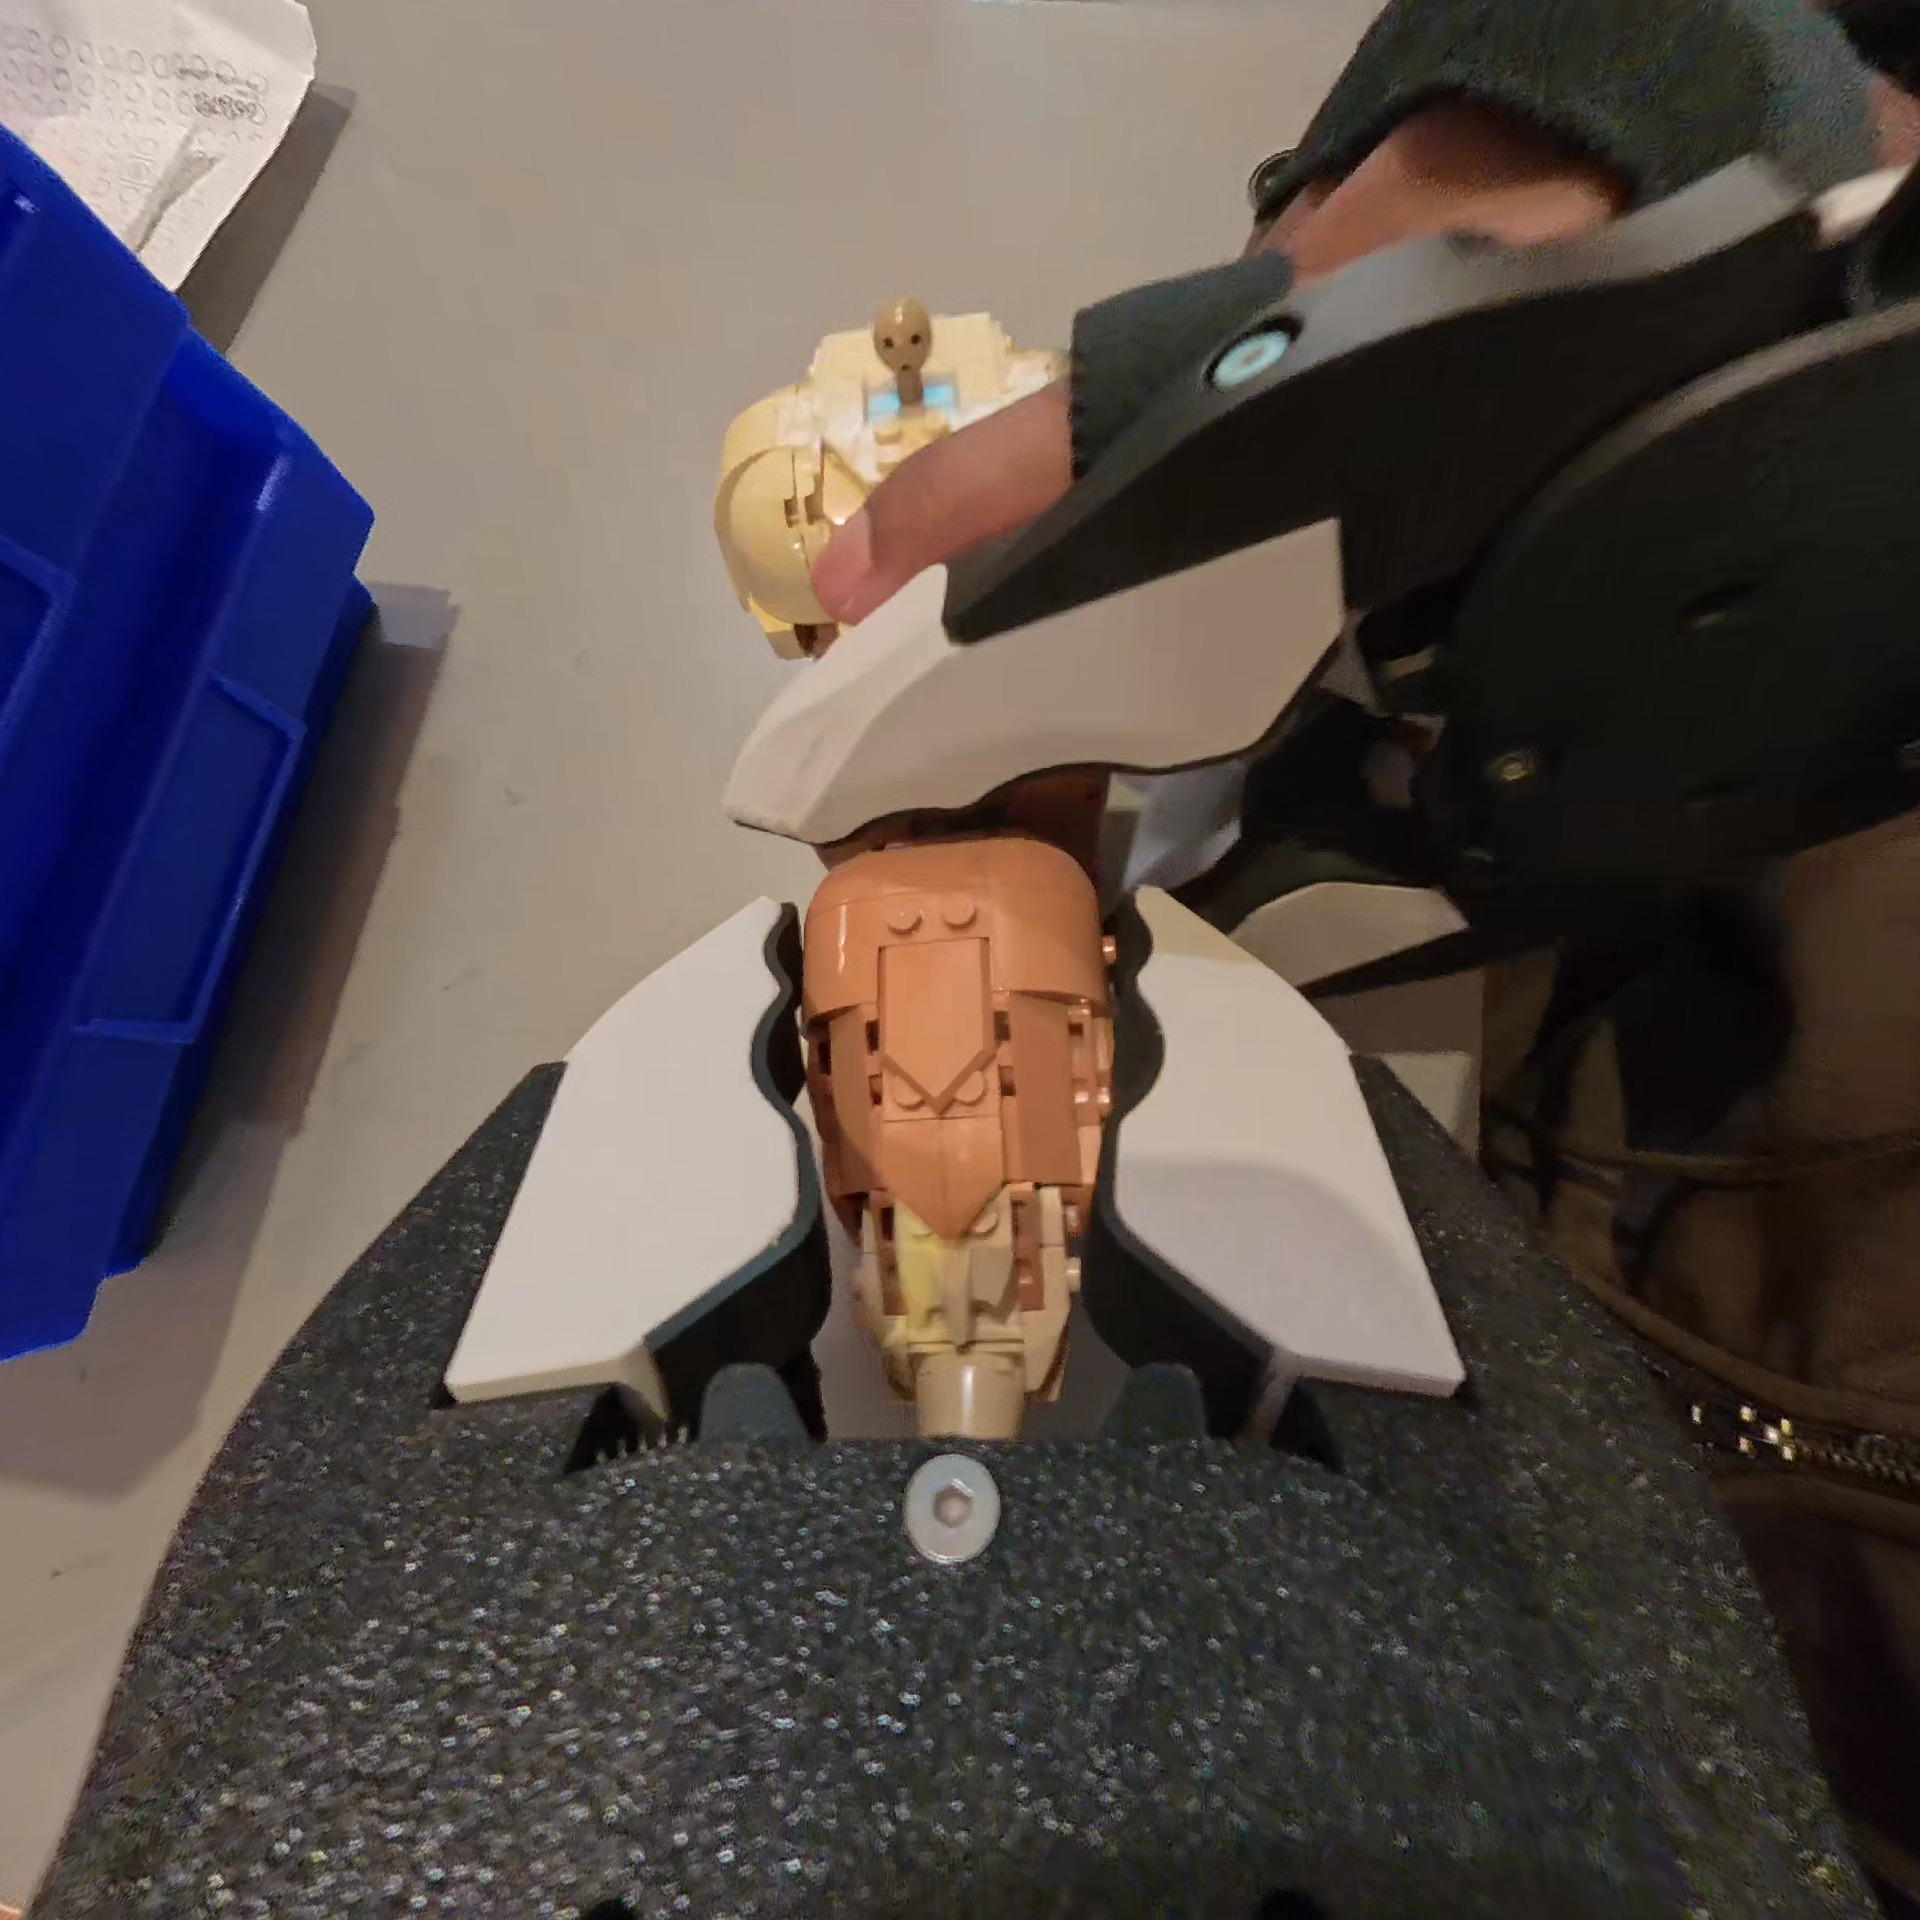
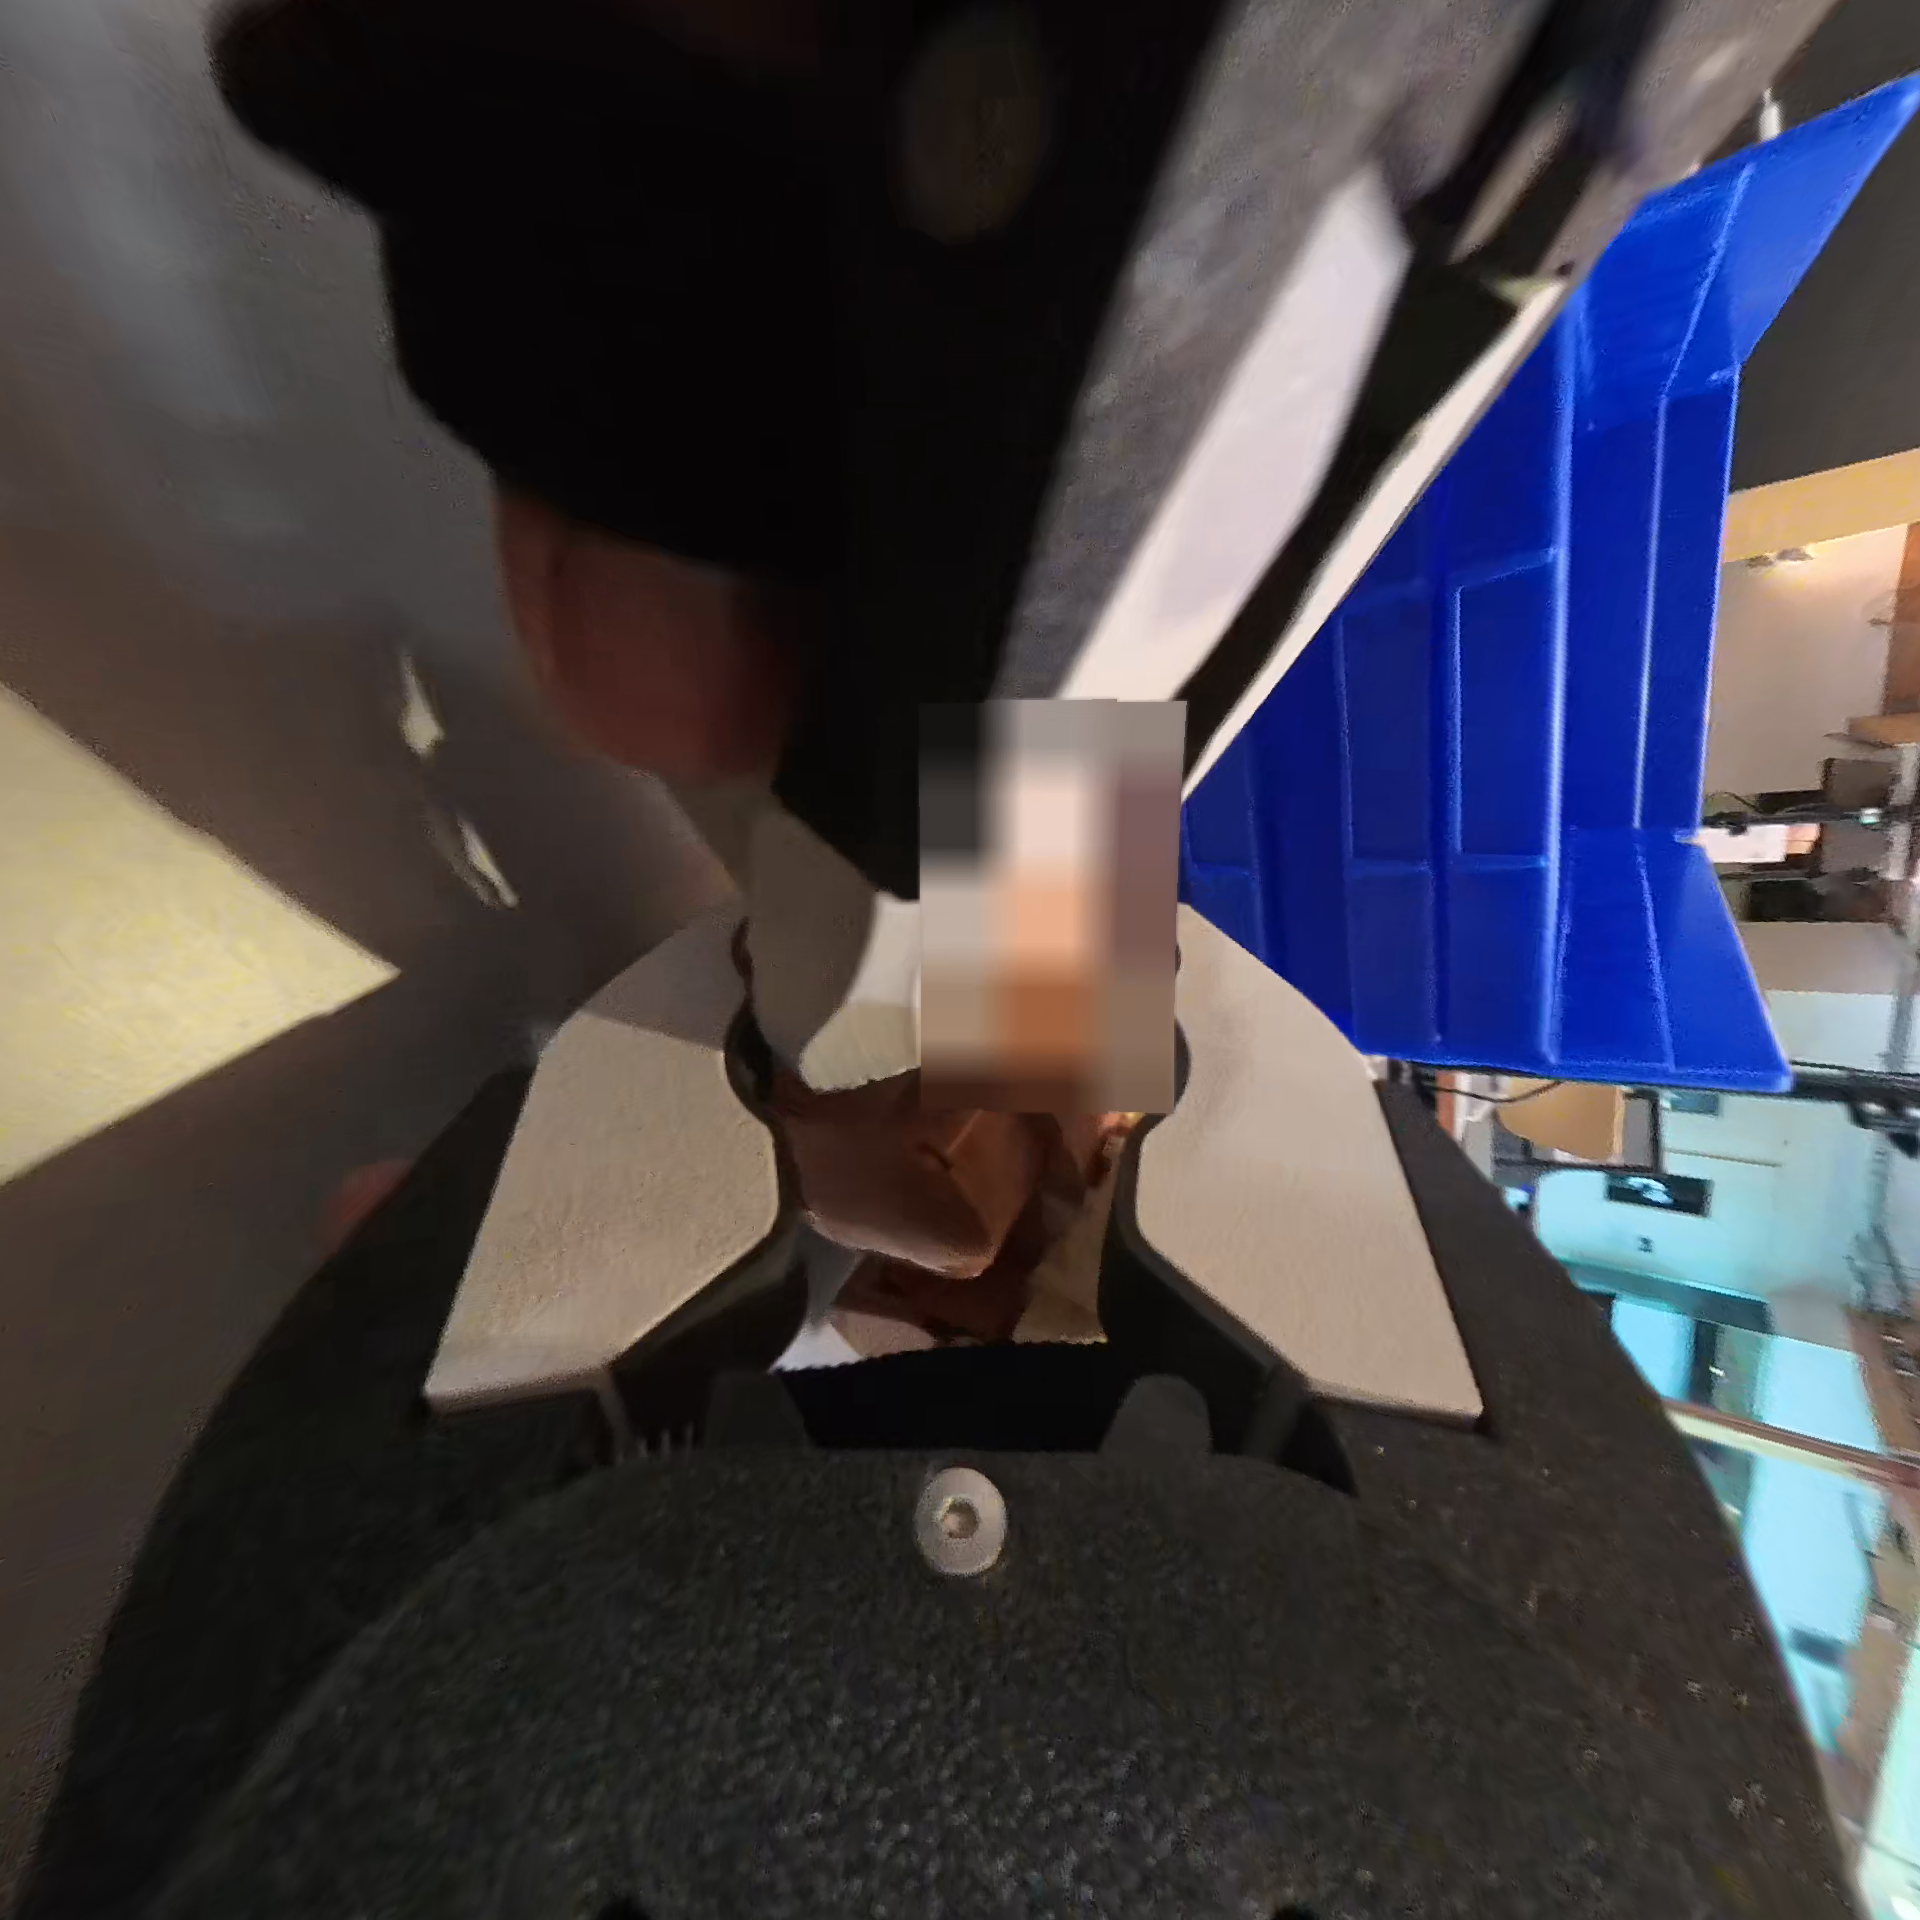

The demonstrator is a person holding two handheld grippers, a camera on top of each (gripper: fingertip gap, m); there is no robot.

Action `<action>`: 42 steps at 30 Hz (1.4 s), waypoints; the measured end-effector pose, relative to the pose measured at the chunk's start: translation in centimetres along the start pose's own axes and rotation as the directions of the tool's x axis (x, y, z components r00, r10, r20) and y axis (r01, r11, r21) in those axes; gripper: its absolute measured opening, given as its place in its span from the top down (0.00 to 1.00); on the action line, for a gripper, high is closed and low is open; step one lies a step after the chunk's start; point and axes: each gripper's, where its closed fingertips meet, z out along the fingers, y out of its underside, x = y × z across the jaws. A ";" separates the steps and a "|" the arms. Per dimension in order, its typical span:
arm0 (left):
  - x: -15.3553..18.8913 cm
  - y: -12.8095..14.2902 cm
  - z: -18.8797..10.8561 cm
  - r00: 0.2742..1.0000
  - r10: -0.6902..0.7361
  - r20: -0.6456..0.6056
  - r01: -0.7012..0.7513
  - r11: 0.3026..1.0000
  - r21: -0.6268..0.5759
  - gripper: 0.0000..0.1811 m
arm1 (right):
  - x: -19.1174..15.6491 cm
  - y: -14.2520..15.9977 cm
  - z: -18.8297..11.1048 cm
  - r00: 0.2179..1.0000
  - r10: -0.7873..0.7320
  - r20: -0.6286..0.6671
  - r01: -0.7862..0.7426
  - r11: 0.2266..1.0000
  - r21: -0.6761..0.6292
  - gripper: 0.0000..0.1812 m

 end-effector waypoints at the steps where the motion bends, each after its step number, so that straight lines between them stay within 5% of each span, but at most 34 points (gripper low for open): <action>1: 0.2 -0.2 -0.1 1.000 -0.004 -0.014 0.004 1.000 0.003 0.68 | -0.1 0.5 0.2 1.000 -0.023 -0.007 0.023 0.999 -0.026 0.63; 19: 0.0 1.5 0.4 0.999 0.015 -0.028 -0.019 0.983 -0.185 0.62 | -0.2 1.0 0.8 0.996 -0.087 0.002 0.086 0.995 -0.057 0.63; 34: -0.8 1.4 0.9 0.999 0.012 -0.031 -0.017 0.984 -0.177 0.65 | 0.2 1.6 1.4 0.991 -0.133 -0.010 0.132 0.988 -0.085 0.62; 42: -0.9 1.5 0.6 0.991 -0.001 -0.133 -0.024 0.983 -0.181 0.65 | 0.2 1.5 1.5 0.991 -0.131 0.038 0.133 0.990 -0.052 0.61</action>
